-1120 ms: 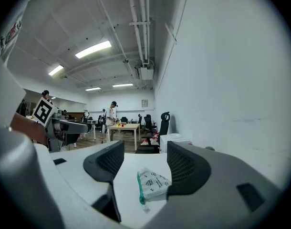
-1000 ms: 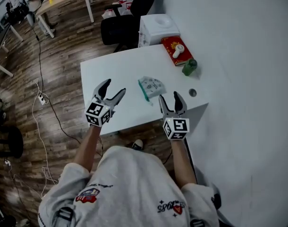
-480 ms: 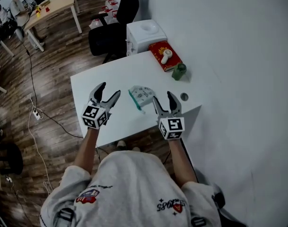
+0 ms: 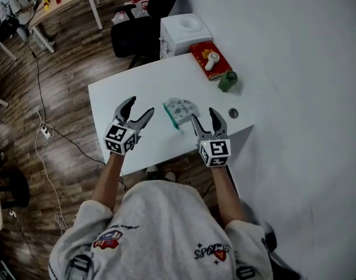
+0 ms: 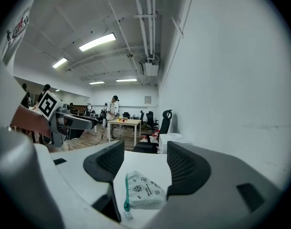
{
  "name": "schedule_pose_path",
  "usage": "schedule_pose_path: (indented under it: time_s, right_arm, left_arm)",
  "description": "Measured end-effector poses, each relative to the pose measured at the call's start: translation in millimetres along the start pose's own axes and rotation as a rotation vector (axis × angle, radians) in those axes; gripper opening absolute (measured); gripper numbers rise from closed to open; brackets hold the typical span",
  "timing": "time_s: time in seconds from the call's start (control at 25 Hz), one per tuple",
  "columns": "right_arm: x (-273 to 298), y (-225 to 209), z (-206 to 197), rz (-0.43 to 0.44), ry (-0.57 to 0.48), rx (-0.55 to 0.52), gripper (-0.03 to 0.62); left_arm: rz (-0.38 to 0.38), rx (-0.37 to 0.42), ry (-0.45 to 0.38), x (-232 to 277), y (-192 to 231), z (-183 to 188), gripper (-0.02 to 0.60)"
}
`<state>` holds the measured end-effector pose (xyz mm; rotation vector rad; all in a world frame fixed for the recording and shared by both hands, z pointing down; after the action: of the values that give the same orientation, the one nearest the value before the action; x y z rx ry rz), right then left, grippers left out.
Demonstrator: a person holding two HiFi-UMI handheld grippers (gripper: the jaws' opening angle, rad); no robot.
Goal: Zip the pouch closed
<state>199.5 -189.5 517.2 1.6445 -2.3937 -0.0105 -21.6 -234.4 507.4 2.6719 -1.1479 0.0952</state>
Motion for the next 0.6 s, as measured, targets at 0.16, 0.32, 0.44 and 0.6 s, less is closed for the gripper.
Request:
schedule_pose_path:
  time_s: [0.16, 0.32, 0.44, 0.6]
  right_arm:
    - [17, 11, -15, 0.025, 0.037, -0.016, 0.265]
    - [34, 26, -40, 0.070, 0.097, -0.026, 0.265]
    - [45, 37, -64, 0.101, 0.141, -0.034, 0.264]
    - [55, 56, -104, 0.144, 0.217, -0.046, 0.253]
  left_arm:
    - [0.007, -0.004, 0.020, -3, 11, -10, 0.322]
    - [0.027, -0.019, 0.045, -12, 23, -24, 0.322]
    - [0.046, -0.034, 0.063, -21, 32, -38, 0.322]
    - [0.078, -0.054, 0.082, -39, 47, -55, 0.322]
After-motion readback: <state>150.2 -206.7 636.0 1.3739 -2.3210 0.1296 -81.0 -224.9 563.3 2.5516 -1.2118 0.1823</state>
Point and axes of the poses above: the fingertips, and each gripper's own axes: x forward along the fingers, y to its left, z out of its top, the point moved 2 cm from there along -x, backward along the fingers, and after that the axes turned 5 degrees about -x, right-handed, at the moved point
